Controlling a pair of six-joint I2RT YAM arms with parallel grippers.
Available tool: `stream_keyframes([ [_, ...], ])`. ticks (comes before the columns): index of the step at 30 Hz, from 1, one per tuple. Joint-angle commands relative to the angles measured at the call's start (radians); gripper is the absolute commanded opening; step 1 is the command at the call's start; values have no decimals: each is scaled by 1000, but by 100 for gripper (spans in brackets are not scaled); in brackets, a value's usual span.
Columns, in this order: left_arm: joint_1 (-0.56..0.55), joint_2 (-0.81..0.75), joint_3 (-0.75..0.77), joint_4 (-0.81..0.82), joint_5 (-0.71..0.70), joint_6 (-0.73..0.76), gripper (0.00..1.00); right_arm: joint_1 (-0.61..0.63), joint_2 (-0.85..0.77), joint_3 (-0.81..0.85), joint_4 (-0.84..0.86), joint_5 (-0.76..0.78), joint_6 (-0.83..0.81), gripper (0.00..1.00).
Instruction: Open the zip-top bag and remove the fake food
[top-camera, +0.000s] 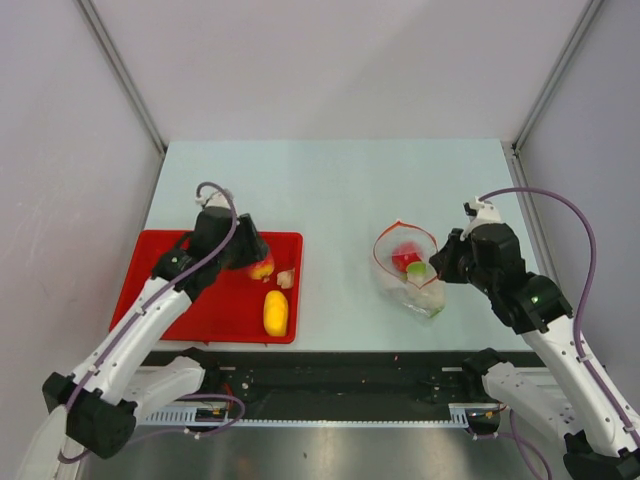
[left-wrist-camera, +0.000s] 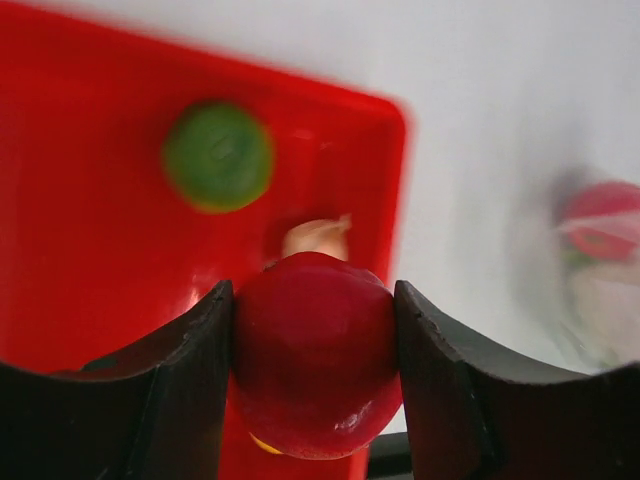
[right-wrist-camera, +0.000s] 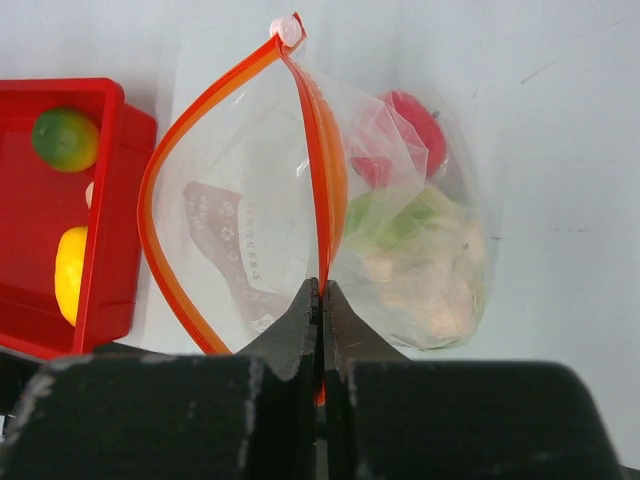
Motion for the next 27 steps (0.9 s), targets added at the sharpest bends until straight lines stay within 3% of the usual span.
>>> stream_keyframes([
  [1, 93, -61, -126, -123, -16, -223, 0, -5, -4, 3, 50, -1, -16, 0],
  [6, 97, -84, -284, -175, -50, -480, 0, -4, -5, 2, 44, -2, -9, 0],
  [12, 97, -51, -390, -184, -53, -610, 1, -5, -11, -3, 42, -7, -11, 0],
  [14, 97, -60, -401, -160, -61, -608, 18, -4, -17, -1, 41, -10, -11, 0],
  [15, 97, -64, -403, -157, -61, -611, 33, -5, -16, -1, 36, -12, -9, 0],
  [16, 97, -67, -403, -160, -62, -613, 57, -5, -17, -3, 35, -10, -9, 0],
  [19, 98, -98, -388, -172, -61, -602, 84, -5, -19, -1, 27, -4, -8, 0],
  [22, 98, -144, -352, -158, -30, -573, 98, -5, -20, -3, 27, -5, 1, 0],
  [27, 97, -192, -299, -60, 63, -515, 99, -5, -17, -3, 29, -15, 7, 0],
])
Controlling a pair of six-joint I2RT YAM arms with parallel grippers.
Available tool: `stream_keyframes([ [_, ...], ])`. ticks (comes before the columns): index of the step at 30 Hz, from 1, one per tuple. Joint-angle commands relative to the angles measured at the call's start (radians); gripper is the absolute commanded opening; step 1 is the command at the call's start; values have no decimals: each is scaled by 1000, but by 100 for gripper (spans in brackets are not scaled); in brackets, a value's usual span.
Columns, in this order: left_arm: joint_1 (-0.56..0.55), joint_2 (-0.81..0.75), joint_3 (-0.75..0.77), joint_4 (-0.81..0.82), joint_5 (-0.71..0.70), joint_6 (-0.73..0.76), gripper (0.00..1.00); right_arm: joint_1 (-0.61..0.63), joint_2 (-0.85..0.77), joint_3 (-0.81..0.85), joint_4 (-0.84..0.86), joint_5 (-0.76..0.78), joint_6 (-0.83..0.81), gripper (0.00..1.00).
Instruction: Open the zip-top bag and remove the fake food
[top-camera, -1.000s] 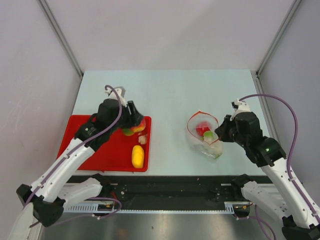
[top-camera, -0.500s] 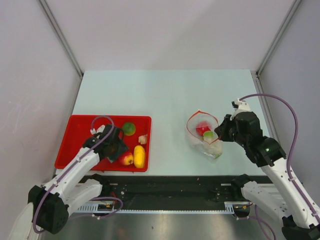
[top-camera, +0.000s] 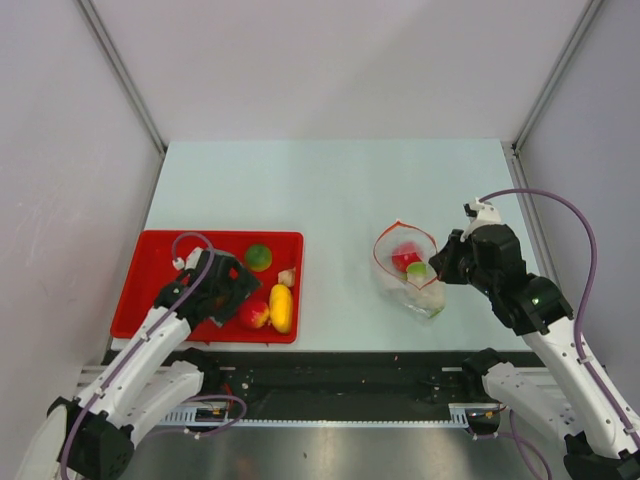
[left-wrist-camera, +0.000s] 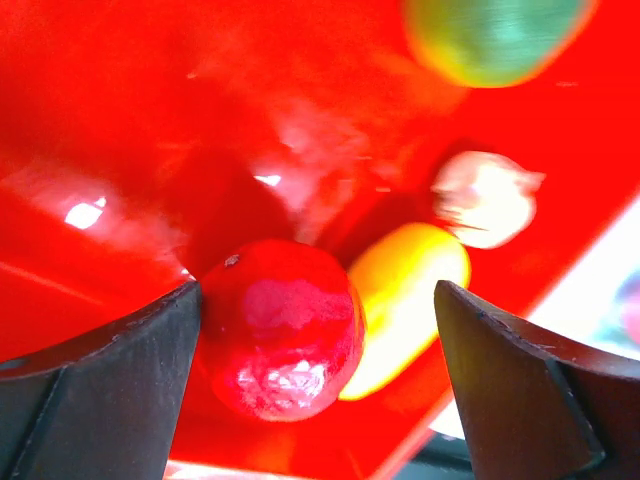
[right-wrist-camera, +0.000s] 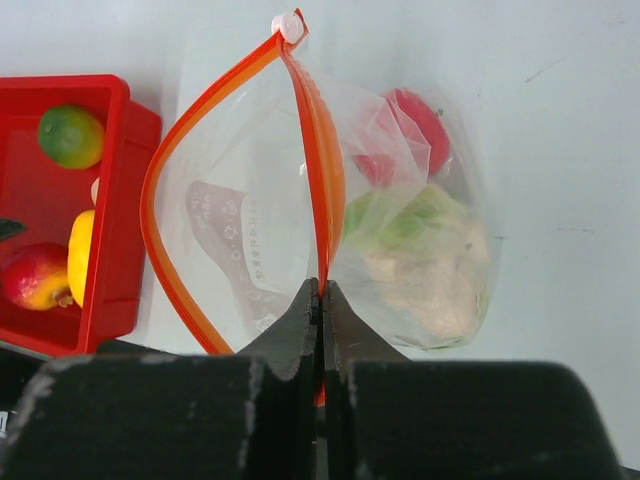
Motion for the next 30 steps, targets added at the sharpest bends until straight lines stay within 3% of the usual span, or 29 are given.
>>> stream_keyframes([
  [1, 4, -45, 108, 134, 89, 53, 98, -5, -8, 3, 26, -7, 7, 0],
  [4, -3, -42, 172, 258, 135, 128, 85, -5, -9, 3, 26, -4, 10, 0],
  [6, -37, 10, 235, 223, 126, 167, 83, -5, -9, 3, 26, 2, 7, 0],
  [9, -95, 85, 373, 49, 22, 135, 88, -7, -11, 4, 34, 7, 10, 0],
  [12, -184, 116, 447, -19, -104, 130, 93, -7, -17, 3, 32, 8, 21, 0],
  [14, -218, 128, 467, -23, -95, 151, 92, -7, -17, 3, 31, 5, 21, 0],
  [15, -224, 130, 459, 64, -58, 176, 90, -5, -14, 4, 31, 1, 20, 0],
  [17, -256, 131, 413, 205, 63, 233, 82, -5, -14, 4, 32, 2, 15, 0],
  [18, -278, 139, 404, 315, 79, 238, 79, -7, -12, 4, 35, 2, 14, 0],
  [20, -375, 207, 436, 377, 60, 254, 75, -7, -5, 4, 40, 1, 9, 0],
  [23, -486, 378, 571, 399, 59, 317, 67, -8, 3, 3, 40, -15, 20, 0],
  [26, -566, 517, 717, 459, 89, 392, 50, -8, 4, 3, 46, -38, 55, 0],
  [30, -611, 695, 896, 438, 186, 385, 28, -7, 1, 7, 78, -58, 75, 0],
])
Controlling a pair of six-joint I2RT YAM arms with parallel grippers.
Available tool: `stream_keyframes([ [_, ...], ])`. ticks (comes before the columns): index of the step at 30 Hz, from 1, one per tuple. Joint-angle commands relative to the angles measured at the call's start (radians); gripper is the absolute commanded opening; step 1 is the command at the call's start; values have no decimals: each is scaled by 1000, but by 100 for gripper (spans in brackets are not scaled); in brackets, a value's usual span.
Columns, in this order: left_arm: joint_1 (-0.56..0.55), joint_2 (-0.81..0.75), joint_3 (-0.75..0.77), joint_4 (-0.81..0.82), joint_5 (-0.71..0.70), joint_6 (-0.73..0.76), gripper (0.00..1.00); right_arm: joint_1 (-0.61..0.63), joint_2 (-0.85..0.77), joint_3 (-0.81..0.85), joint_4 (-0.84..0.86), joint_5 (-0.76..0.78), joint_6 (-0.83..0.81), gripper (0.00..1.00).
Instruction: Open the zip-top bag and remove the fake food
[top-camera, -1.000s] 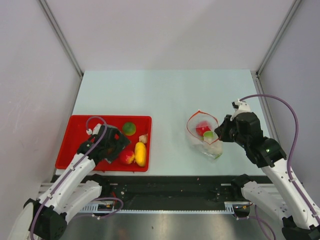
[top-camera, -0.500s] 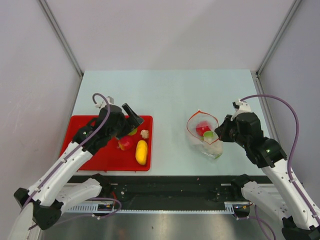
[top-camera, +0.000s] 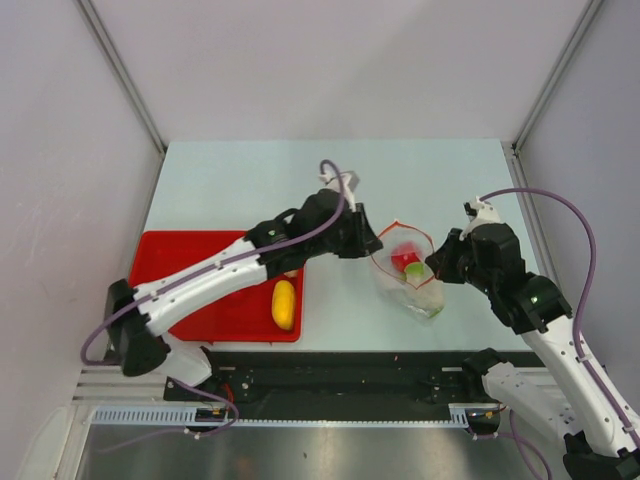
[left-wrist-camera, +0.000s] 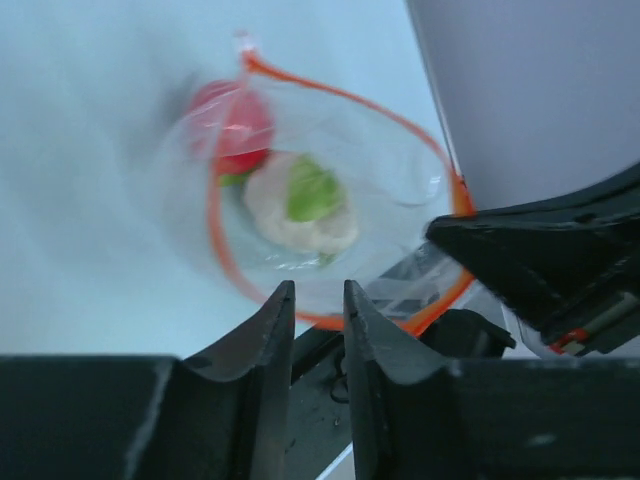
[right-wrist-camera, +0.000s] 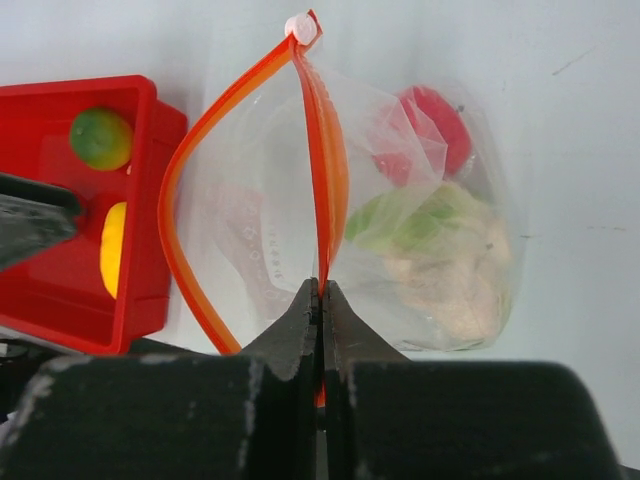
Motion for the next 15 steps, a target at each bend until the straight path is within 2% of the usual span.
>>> stream_keyframes([
  [1, -47, 138, 188, 54, 116, 61, 26, -2, -4, 10, 74, -29, 36, 0],
  [7, -71, 346, 330, -35, 200, 38, 21, 0, -3, 30, 56, -37, 67, 0],
  [11, -80, 448, 384, -59, 266, 14, 21, 7, 2, 32, 43, -40, 78, 0],
  [15, -96, 531, 409, -57, 266, -23, 23, 12, -26, 33, 26, -29, 82, 0],
])
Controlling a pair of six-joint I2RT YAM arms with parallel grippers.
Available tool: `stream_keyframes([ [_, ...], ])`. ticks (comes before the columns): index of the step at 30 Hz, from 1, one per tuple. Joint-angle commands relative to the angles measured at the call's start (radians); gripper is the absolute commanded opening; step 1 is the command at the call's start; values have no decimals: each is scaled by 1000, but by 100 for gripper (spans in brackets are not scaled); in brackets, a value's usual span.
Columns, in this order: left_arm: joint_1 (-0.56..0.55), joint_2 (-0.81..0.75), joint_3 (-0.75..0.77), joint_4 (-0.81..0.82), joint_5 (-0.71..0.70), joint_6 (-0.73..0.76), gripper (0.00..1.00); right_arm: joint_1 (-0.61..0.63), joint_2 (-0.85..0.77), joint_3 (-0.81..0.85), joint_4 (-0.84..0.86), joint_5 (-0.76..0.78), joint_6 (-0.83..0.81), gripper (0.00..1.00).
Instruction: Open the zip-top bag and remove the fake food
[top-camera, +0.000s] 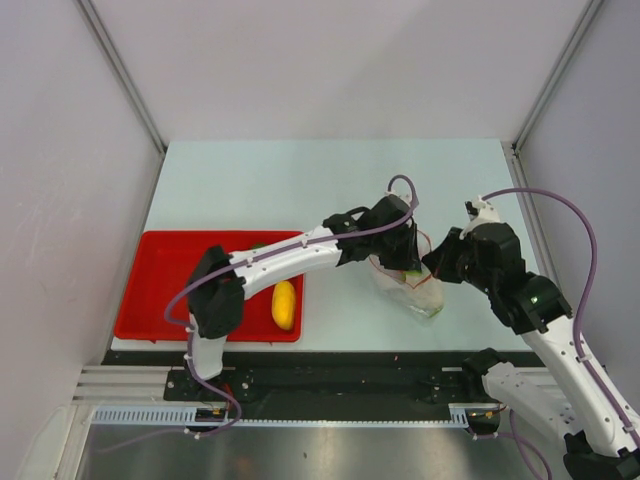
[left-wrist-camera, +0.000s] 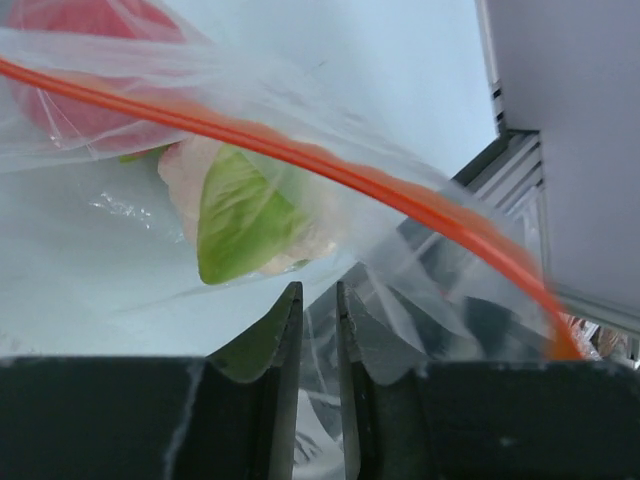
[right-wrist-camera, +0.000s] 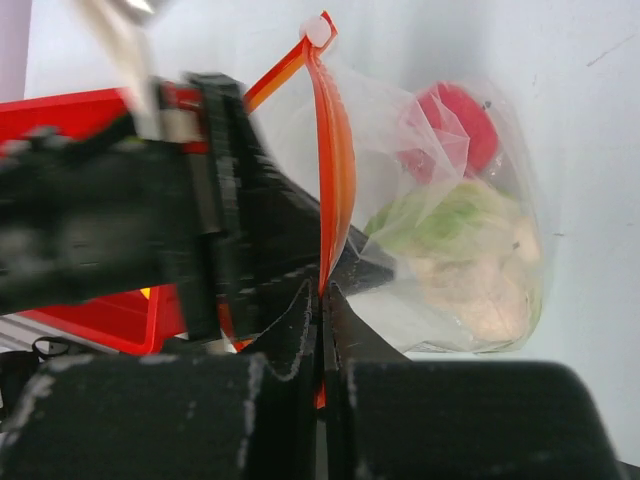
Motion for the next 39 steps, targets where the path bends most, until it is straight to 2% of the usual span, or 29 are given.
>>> stream_keyframes([
  [1, -22, 52, 55, -27, 40, -47, 28, 10, -32, 33, 1, 3, 13, 0],
  [2, -22, 60, 63, -35, 34, -50, 48, 10, -41, 35, 1, 3, 10, 0],
  [5, -25, 92, 92, -76, 20, -60, 64, 8, -51, 38, -6, 0, 2, 0],
  [15, -25, 164, 133, -92, -26, -119, 84, 8, -52, 39, -16, -7, 8, 0],
  [25, -27, 259, 198, -87, -130, -162, 84, 6, -58, 39, -26, 0, -10, 0],
  [30, -33, 292, 156, -23, -98, -213, 83, 6, -60, 39, -51, -9, -7, 0],
  [33, -34, 295, 130, 11, -72, -210, 75, 6, -69, 39, -63, -9, -18, 0],
  [36, -34, 283, 100, 51, -60, -178, 59, 6, -77, 39, -86, 20, -41, 0],
  [37, -34, 275, 98, 46, -64, -167, 48, 6, -75, 39, -92, 26, -41, 0],
  [39, -34, 261, 89, 43, -67, -138, 37, 6, -87, 39, -112, 28, -26, 0],
])
